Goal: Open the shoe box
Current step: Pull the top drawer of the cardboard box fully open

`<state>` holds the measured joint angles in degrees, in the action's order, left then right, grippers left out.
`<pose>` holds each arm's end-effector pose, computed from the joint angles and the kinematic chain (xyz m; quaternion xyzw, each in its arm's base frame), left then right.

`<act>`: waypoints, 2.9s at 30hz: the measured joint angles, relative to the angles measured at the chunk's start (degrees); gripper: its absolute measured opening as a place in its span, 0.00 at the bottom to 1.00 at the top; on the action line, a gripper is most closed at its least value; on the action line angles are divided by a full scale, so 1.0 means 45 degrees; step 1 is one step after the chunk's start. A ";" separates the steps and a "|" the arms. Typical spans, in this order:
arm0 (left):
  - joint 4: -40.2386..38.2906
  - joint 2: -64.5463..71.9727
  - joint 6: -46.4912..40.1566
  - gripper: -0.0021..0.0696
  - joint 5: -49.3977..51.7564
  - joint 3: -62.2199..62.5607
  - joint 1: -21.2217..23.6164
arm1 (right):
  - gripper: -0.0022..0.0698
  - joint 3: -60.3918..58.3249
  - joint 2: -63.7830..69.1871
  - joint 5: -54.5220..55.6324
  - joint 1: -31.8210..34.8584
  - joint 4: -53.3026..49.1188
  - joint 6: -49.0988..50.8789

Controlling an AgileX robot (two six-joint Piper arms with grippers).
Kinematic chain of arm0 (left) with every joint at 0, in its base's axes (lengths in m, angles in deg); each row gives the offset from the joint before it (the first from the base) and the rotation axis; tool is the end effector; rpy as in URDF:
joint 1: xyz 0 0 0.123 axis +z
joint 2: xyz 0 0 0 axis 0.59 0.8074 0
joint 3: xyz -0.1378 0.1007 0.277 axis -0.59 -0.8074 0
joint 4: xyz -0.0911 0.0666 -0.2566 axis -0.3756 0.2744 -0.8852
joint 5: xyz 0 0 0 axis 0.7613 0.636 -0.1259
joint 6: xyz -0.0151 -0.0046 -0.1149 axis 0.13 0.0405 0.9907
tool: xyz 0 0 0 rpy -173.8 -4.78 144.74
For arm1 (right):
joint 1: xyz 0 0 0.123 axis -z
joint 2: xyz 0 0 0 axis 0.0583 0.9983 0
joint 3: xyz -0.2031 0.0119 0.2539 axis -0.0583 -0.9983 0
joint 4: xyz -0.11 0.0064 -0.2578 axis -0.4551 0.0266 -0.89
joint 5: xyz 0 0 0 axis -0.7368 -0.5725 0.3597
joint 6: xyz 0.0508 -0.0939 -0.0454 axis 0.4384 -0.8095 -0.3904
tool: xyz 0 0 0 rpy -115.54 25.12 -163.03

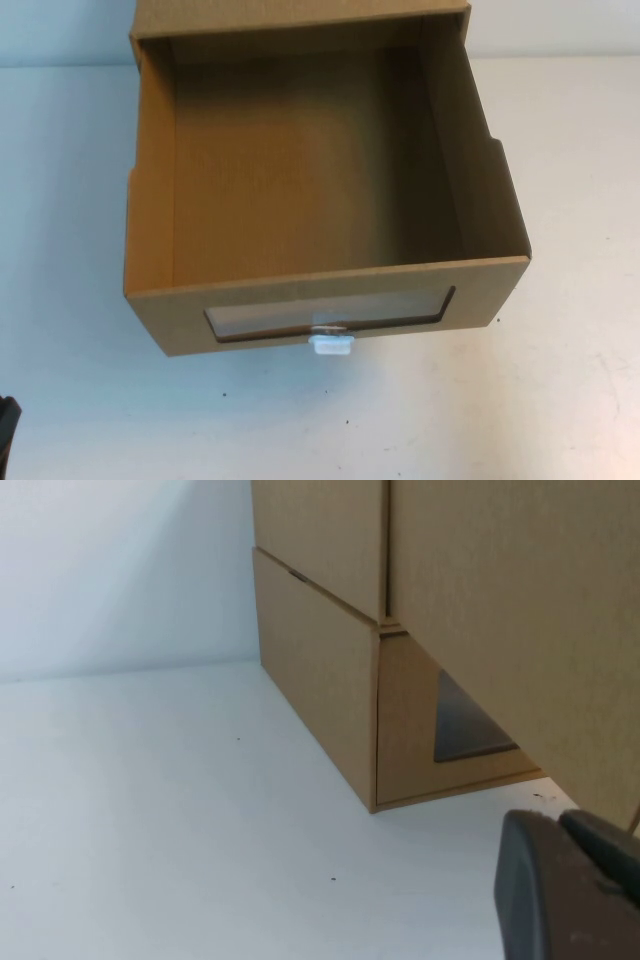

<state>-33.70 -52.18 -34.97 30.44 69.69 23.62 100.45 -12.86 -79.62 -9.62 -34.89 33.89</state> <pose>0.0673 -0.0192 0.1933 0.1019 0.7129 -0.0778 0.6894 0.1408 0.0137 0.3243 0.0382 0.7112 0.1029 0.6944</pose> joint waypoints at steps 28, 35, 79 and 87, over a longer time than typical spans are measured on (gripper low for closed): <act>0.0000 0.0000 0.0000 0.02 0.0000 0.0000 0.0000 | 0.01 -0.4249 -0.3829 -0.0166 0.0762 -0.1173 -0.0271; 0.0000 0.0000 0.0000 0.02 0.0000 0.0000 0.0000 | 0.01 -0.5350 -0.6942 -0.1608 0.0762 -0.1262 -0.0316; 0.1559 0.0000 0.0714 0.02 -0.0351 -0.0019 0.0093 | 0.01 -0.5374 -0.7129 -0.5237 0.0890 -0.1910 -0.0320; 0.4255 0.0000 0.3411 0.02 0.0435 -0.0019 0.1819 | 0.01 -0.5374 -0.7129 -0.5237 0.0890 -0.1910 -0.0320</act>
<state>-14.55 -52.18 -19.62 32.39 69.61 31.80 76.26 -44.94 -103.19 -5.61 -43.49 32.44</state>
